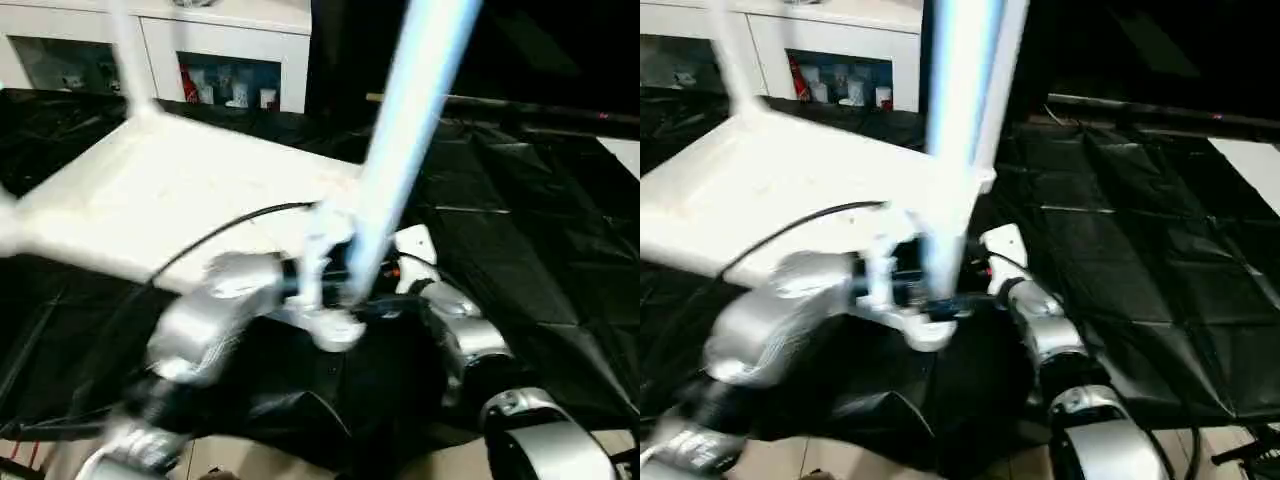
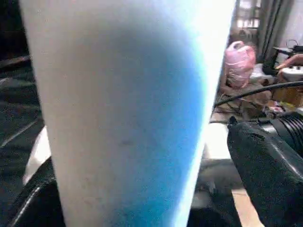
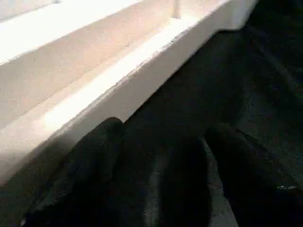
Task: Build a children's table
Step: Rotate table base
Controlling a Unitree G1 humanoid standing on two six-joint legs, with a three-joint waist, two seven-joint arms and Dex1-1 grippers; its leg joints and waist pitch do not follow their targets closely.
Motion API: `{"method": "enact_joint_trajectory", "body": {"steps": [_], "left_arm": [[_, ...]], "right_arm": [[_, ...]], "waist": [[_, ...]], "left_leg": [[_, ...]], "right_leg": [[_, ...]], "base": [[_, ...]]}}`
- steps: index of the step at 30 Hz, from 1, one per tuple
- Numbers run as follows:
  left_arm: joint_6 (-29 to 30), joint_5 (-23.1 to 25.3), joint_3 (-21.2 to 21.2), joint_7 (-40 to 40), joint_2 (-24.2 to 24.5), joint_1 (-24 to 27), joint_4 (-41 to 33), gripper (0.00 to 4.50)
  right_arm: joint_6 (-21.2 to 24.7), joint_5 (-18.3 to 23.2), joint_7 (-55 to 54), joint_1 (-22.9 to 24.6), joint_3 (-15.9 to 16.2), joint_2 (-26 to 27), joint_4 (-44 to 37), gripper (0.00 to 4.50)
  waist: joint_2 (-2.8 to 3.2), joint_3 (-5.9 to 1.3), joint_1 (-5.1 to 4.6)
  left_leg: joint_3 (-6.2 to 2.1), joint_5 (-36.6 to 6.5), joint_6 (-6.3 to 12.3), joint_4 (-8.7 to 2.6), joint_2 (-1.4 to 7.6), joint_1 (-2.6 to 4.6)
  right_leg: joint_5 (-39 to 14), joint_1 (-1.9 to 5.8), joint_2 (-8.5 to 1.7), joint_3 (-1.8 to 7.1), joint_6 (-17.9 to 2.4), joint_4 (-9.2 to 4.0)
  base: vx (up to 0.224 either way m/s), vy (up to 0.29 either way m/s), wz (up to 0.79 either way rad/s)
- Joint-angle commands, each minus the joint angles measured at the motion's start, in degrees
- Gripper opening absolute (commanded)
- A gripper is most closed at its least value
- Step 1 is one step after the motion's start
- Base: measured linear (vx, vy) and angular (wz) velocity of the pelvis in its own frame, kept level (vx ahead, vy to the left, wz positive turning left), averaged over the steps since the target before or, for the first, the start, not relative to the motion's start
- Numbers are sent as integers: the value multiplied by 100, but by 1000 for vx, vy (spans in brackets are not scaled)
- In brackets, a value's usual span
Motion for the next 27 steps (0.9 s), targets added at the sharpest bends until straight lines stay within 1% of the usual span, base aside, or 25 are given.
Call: {"method": "enact_joint_trajectory", "body": {"steps": [1,2,3,4,5,9,10,11,12,13,14,15,17,18,19,20,21,22,23,24,25,26,27], "left_arm": [[-319,207,-134,221,-185,-203,332,443],[-319,207,-134,221,-185,-203,332,443],[-406,246,-108,291,-209,-245,472,443],[-425,257,-105,307,-208,-255,505,443],[-476,280,-94,323,-201,-285,605,443],[-550,383,-37,319,-99,-329,809,443],[-644,478,-47,286,25,-303,851,443],[-746,550,-53,209,169,-263,886,443],[-834,604,-61,138,293,-223,905,443],[-902,583,-82,-179,590,-127,889,443],[-889,556,-85,-284,669,-96,865,443],[-871,498,-89,-569,910,-18,831,443],[-991,542,-74,-753,1159,40,892,443],[-1052,509,-55,-980,1327,61,982,443],[-1068,497,-52,-1037,1366,65,1005,428],[-1209,573,-62,-1121,1495,39,1162,417],[-1315,635,-71,-1166,1582,18,1274,408],[-1699,893,-187,-1251,1780,-75,1595,406],[-1808,968,-229,-1268,1827,-105,1685,406],[-1808,968,-229,-1268,1827,-105,1685,397],[-1913,1039,-270,-1290,1856,-150,1811,384],[-1995,1092,-304,-1311,1853,-210,1975,371],[-2021,1104,-314,-1318,1836,-242,2053,365]], "right_arm": [[-129,14,43,41,29,46,-33,333],[-129,14,43,41,29,46,-33,333],[-119,49,31,86,-37,1,-88,333],[-119,52,24,104,-53,-19,-105,333],[-116,59,14,161,-96,-80,-153,333],[-125,58,103,273,-123,-246,-266,333],[-103,86,265,337,-115,-335,-386,333],[-55,141,496,404,-112,-433,-534,333],[-8,191,693,464,-110,-509,-668,333],[85,283,1210,591,-49,-698,-975,333],[101,296,1331,621,-21,-748,-1052,333],[166,339,1704,711,63,-913,-1288,333],[218,356,2070,811,169,-1122,-1556,333],[263,399,2361,902,250,-1286,-1770,333],[275,411,2429,927,270,-1325,-1824,333],[303,427,2666,1007,342,-1493,-2016,333],[322,434,2827,1063,390,-1609,-2149,333],[219,401,3134,1183,453,-1872,-2440,333],[190,385,3208,1213,465,-1938,-2513,333],[190,385,3208,1213,465,-1938,-2513,333],[243,417,3357,1258,477,-2030,-2652,333],[401,526,3600,1322,486,-2150,-2880,333],[480,579,3709,1356,492,-2209,-2998,333]], "waist": [[146,-420,19],[127,-420,17],[138,-424,17],[175,-425,22],[189,-425,26],[216,-427,47],[227,-430,51],[225,-432,53],[224,-427,56],[227,-431,60],[225,-427,65],[227,-423,61],[250,-422,70],[248,-406,65],[245,-407,69],[218,-405,71],[227,-392,89],[181,-387,109],[190,-395,127],[202,-394,142],[199,-401,161],[194,-398,189],[195,-407,205]], "left_leg": [[-33,-1292,-3,-378,124,-21],[-21,-1293,34,-368,115,-26],[-23,-1236,97,-357,105,-43],[-20,-1158,148,-347,96,-50],[-21,-1127,184,-342,97,-46],[-19,-1150,223,-342,103,-21],[-30,-1153,212,-349,116,-21],[-31,-1194,242,-350,110,-25],[-31,-1209,256,-355,119,-24],[-38,-1206,287,-357,121,-30],[-38,-1201,302,-361,118,-30],[-34,-1200,346,-366,119,-26],[-35,-1206,342,-364,122,-15],[-25,-1255,346,-368,113,-6],[-29,-1261,326,-369,117,-11],[-30,-1287,312,-367,121,-3],[-28,-1329,331,-367,114,6],[-26,-1352,370,-367,108,8],[-30,-1337,361,-363,109,4],[-36,-1319,356,-372,113,4],[-34,-1244,315,-372,115,7],[-21,-1247,344,-362,108,19],[-27,-1222,346,-362,115,11]], "right_leg": [[-1521,387,-377,370,-776,-424],[-1577,385,-377,370,-759,-434],[-1684,401,-390,368,-740,-439],[-1757,403,-396,369,-724,-443],[-1857,395,-388,362,-685,-464],[-2019,366,-364,345,-616,-486],[-1995,366,-373,344,-634,-474],[-1958,373,-354,335,-615,-482],[-1946,369,-361,342,-606,-482],[-1918,378,-366,343,-596,-471],[-1935,382,-368,343,-594,-476],[-1919,380,-357,348,-606,-473],[-1954,368,-359,347,-621,-474],[-2075,355,-352,344,-613,-503],[-2126,358,-360,345,-618,-500],[-2188,345,-366,344,-631,-507],[-2276,342,-357,335,-597,-532],[-2423,332,-353,337,-487,-555],[-2447,340,-357,344,-418,-537],[-2476,342,-366,347,-373,-538],[-2466,335,-374,342,-375,-532],[-2484,333,-364,346,-336,-549],[-2446,339,-380,349,-352,-535]], "base": [[0,0,0],[0,0,0],[0,0,0],[0,0,0],[0,0,0],[0,0,0],[0,0,0],[0,0,0],[0,0,0],[0,0,0],[0,0,0],[0,0,0],[0,0,0],[0,0,0],[0,0,0],[0,0,0],[0,0,0],[0,0,0],[0,0,0],[0,0,0],[0,0,0],[0,0,0],[0,0,0]]}}
